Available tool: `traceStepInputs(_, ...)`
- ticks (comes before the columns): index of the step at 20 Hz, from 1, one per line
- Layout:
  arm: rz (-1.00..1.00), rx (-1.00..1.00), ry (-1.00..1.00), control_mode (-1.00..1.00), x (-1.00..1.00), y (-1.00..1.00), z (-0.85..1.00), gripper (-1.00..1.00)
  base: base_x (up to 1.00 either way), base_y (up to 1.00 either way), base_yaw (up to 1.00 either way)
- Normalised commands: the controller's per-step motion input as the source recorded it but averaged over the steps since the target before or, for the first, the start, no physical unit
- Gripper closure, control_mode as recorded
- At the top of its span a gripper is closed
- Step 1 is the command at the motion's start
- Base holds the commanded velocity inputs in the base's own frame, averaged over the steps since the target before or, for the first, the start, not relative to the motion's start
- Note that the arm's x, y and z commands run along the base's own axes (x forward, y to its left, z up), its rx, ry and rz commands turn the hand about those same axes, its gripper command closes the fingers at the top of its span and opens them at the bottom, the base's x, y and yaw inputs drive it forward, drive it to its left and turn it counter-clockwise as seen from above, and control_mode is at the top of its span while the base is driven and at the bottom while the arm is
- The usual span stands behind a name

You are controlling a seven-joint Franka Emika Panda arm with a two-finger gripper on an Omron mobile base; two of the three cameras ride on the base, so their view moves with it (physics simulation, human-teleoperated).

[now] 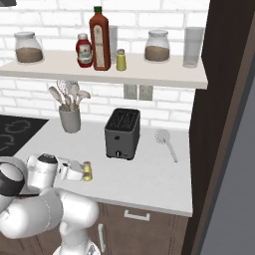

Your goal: Put the shaker and condiment bottle from the counter next to their counterparts in the cabinet.

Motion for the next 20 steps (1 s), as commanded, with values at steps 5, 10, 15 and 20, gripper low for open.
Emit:
traceStepInputs(5,0.00,0.00,0.00,-1.00,0.05,-0.39,-0.09,-1.00,0.00,0.00,0.00)
traceStepInputs(10,0.00,0.00,0.00,-1.00,0.00,-0.28,-0.04,1.00,0.00,0.00,0.00)
traceStepInputs(15,0.00,0.00,0.00,-1.00,0.00,-0.04,0.00,1.00,0.00,0.00,0.00)
traceStepInputs(20,0.00,0.06,0.00,-1.00,0.00,0.00,0.12,1.00,0.00,0.00,0.00)
